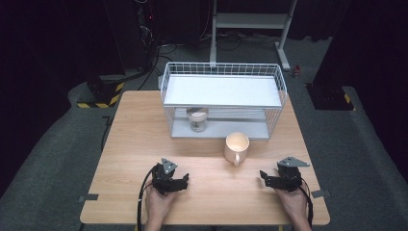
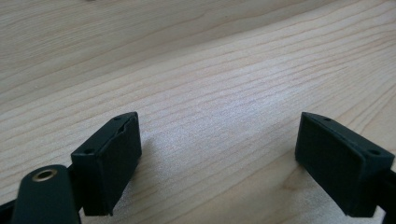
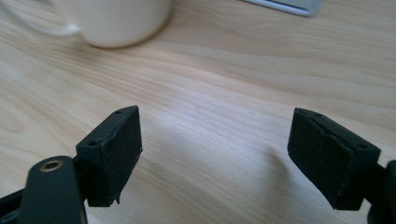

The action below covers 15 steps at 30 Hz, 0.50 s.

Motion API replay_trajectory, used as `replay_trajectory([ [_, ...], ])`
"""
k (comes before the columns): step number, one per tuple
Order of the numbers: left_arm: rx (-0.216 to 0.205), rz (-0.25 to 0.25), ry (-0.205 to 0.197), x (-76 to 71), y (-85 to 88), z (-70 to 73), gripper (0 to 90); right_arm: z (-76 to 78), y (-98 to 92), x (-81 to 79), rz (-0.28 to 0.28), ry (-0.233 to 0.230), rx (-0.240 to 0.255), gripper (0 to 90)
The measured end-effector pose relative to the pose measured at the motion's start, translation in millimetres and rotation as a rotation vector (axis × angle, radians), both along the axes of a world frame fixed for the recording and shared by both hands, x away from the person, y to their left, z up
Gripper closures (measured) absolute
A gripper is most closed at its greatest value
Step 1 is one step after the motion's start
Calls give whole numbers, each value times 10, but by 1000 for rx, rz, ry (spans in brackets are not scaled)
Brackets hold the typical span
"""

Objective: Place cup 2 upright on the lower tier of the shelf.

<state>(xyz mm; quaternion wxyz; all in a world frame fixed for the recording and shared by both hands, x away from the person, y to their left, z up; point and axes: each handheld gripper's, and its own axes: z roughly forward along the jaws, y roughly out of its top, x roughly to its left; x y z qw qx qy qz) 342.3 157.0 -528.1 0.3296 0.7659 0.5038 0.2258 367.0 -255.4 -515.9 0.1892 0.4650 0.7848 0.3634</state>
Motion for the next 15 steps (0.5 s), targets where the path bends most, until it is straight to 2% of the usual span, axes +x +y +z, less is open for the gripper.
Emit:
replay_trajectory([
  [4,0,1,1,-1,0,0,151,17,95,-22,35,-9,20,180],
  [6,0,0,1,-1,0,0,151,23,218,-41,68,-12,32,186],
  [8,0,0,1,-1,0,0,151,22,244,-39,74,-13,29,187],
  [10,0,1,0,-1,1,0,151,34,354,-23,88,-9,28,187],
  [15,2,0,0,-1,2,1,151,96,498,2,104,-26,59,182],
])
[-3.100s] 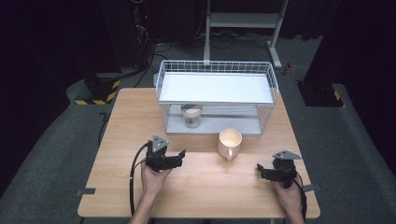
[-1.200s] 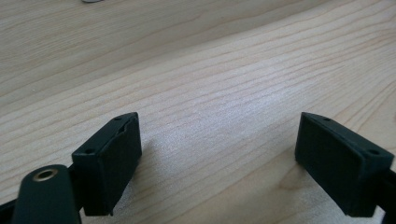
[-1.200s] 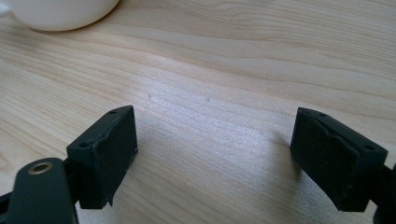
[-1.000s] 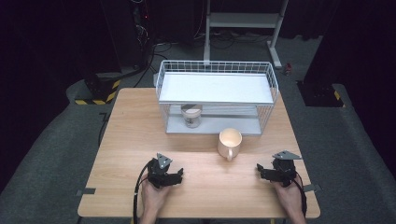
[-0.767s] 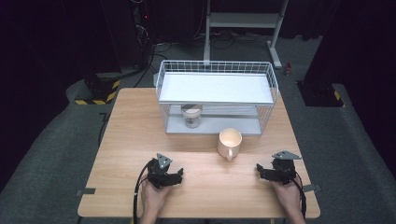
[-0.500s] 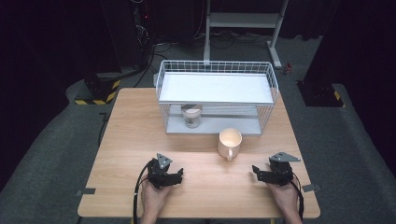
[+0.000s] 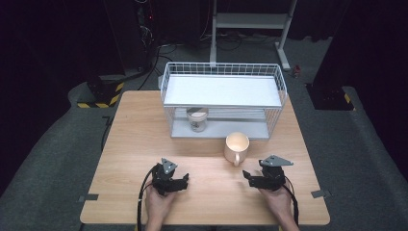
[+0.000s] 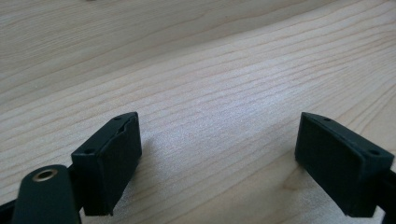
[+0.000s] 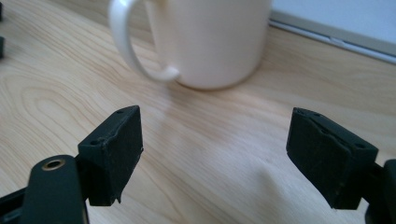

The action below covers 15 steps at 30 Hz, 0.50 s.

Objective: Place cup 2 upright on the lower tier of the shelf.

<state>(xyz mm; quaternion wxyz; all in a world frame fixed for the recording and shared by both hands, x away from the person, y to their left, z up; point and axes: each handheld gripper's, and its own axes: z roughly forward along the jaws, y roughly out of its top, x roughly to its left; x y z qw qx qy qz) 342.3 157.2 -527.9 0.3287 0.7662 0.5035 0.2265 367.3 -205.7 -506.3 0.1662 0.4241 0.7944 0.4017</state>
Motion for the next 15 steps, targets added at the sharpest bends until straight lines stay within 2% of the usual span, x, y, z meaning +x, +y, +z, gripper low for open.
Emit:
replay_trajectory([
  [6,-1,0,1,-1,1,1,154,48,120,52,15,-3,4,174],
  [9,-1,0,1,0,2,1,154,77,195,81,22,-13,-11,171],
  [15,-2,1,1,-1,1,1,154,56,255,114,7,-5,-8,165],
])
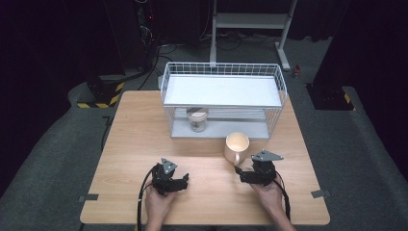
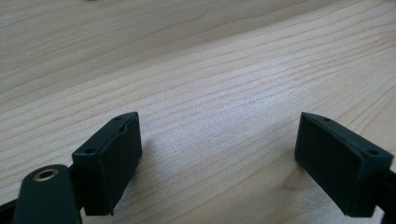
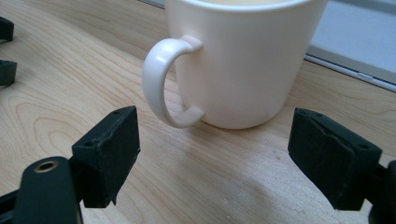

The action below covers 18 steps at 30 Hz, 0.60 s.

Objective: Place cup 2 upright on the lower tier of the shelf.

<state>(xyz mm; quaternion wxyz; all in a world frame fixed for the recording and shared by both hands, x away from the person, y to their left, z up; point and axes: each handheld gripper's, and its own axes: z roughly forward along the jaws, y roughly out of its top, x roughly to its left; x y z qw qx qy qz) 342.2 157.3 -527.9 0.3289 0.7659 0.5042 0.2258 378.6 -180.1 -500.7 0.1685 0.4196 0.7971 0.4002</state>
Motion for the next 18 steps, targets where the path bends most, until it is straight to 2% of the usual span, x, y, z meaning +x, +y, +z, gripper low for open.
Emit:
replay_trajectory([
  [7,1,-1,0,0,1,0,154,-7,65,36,-5,-4,-13,180],
  [18,-1,-1,1,-1,0,0,154,41,163,72,-44,-48,-35,245],
])
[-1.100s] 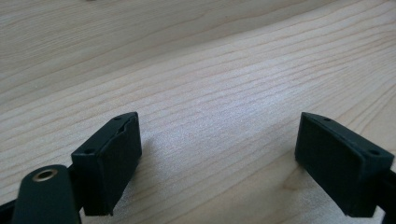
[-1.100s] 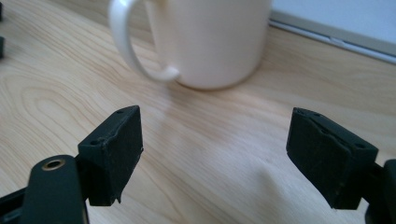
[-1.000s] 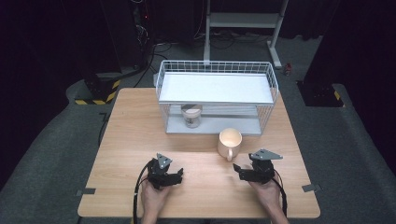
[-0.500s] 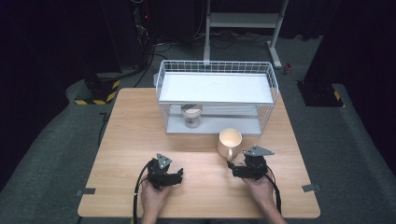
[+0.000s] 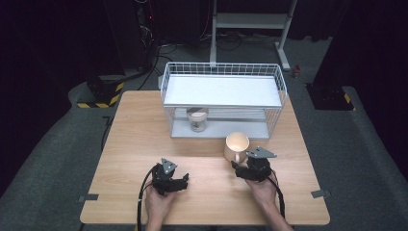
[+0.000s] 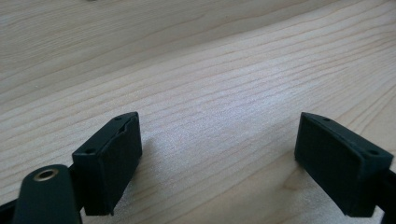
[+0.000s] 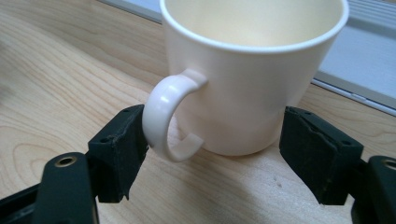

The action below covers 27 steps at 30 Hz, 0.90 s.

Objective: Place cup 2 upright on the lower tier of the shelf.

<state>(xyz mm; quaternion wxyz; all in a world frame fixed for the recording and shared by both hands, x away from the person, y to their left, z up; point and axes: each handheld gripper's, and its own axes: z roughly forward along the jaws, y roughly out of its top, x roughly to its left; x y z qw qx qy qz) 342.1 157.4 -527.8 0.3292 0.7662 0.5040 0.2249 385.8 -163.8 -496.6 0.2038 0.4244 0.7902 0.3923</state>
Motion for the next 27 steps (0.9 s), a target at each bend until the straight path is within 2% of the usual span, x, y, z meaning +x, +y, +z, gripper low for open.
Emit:
replay_trajectory([
  [2,-2,1,0,0,-1,-1,154,5,-4,8,-11,-3,0,244],
  [5,-3,1,1,0,-1,-1,154,14,-3,24,-20,-14,2,195],
  [7,-3,1,1,0,-1,-1,154,34,3,54,-24,-17,29,140],
  [9,-4,2,1,-1,-2,-1,154,61,12,82,-25,-26,42,127],
  [19,-3,2,0,-1,-2,-1,155,172,91,267,-37,-44,13,105],
  [27,-3,1,1,-1,-1,-1,155,185,147,341,-48,-42,6,99],
])
